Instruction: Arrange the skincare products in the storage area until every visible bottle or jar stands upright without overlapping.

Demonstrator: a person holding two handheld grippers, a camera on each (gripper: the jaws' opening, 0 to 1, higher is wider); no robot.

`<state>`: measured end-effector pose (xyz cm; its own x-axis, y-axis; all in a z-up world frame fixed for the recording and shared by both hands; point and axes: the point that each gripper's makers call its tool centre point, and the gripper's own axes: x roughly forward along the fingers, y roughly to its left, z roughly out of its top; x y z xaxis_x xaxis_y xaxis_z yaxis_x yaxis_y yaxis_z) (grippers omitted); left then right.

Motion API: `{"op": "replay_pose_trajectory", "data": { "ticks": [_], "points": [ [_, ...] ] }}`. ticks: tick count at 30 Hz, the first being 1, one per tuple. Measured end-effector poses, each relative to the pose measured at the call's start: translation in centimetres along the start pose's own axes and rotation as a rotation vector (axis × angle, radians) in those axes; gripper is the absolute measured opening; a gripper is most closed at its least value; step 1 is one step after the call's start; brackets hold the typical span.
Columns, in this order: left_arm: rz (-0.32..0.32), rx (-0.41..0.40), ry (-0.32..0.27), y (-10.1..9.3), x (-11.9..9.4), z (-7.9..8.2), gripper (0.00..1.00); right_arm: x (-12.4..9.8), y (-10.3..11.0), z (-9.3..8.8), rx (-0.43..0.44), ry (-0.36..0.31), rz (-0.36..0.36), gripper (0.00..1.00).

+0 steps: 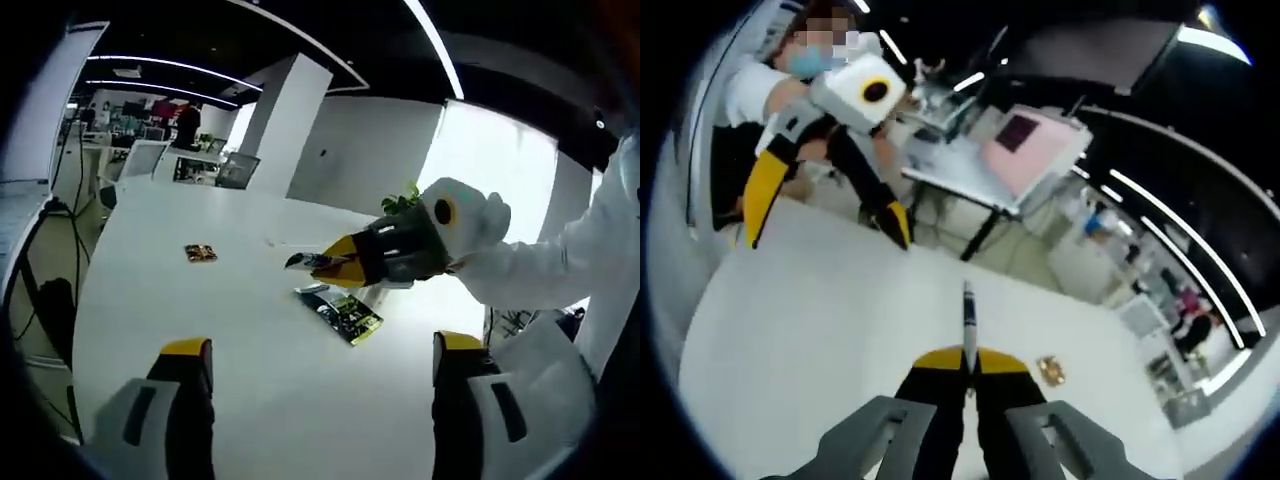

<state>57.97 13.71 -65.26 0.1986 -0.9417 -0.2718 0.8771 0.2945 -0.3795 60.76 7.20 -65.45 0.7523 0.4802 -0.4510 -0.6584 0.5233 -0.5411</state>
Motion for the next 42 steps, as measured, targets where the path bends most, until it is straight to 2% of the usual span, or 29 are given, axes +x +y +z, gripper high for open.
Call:
{"op": "replay_pose_trajectory", "data": {
  "ticks": [4, 7, 10, 12, 15, 18, 23, 25, 29, 35, 39, 42],
  "points": [
    [-0.032, -0.003, -0.007, -1.1, 0.3, 0.7, 0.85, -1.4, 1.6, 1.1, -0.033, -0.035, 0.037, 0.00],
    [-0.060, -0.005, -0.018, -2.2, 0.4, 1.3, 0.84, -2.2, 2.0, 1.4, -0.103, -0.046, 0.033, 0.00],
    [-0.096, -0.020, -0.042, -3.4, 0.6, 2.0, 0.83, -2.9, 3.0, 1.7, -0.126, -0.055, 0.044, 0.00],
    [-0.101, -0.015, -0.039, -3.6, 0.9, 2.1, 0.82, -3.3, 3.4, 2.0, -0.182, -0.057, 0.038, 0.00],
    [-0.114, -0.006, -0.026, -3.9, 1.3, 2.0, 0.82, -3.7, 4.0, 2.3, -0.197, -0.064, 0.038, 0.00],
    [-0.160, -0.023, -0.016, -5.2, 1.6, 1.9, 0.79, -4.1, 4.3, 2.9, -0.243, -0.078, 0.027, 0.00],
    [-0.202, -0.032, 0.001, -6.4, 2.2, 1.5, 0.74, -4.6, 4.8, 3.5, -0.234, -0.093, 0.032, 0.00],
    [-0.234, -0.059, 0.005, -7.1, 2.4, 1.4, 0.73, -4.8, 4.9, 3.5, -0.238, -0.099, 0.032, 0.00],
    [-0.281, -0.097, 0.005, -8.2, 2.7, 1.3, 0.64, -5.2, 5.5, 3.6, -0.232, -0.111, 0.045, 0.00],
    [-0.290, -0.113, 0.022, -8.6, 3.1, 0.8, 0.57, -5.8, 5.4, 4.0, -0.217, -0.129, 0.033, 0.00],
    [-0.294, -0.127, 0.017, -8.6, 3.0, 0.9, 0.51, -5.8, 5.4, 3.8, -0.226, -0.120, 0.035, 0.01],
    [-0.287, -0.130, 0.009, -8.4, 2.9, 0.9, 0.46, -5.9, 5.4, 3.9, -0.196, -0.128, 0.037, 0.01]
  ]
}}
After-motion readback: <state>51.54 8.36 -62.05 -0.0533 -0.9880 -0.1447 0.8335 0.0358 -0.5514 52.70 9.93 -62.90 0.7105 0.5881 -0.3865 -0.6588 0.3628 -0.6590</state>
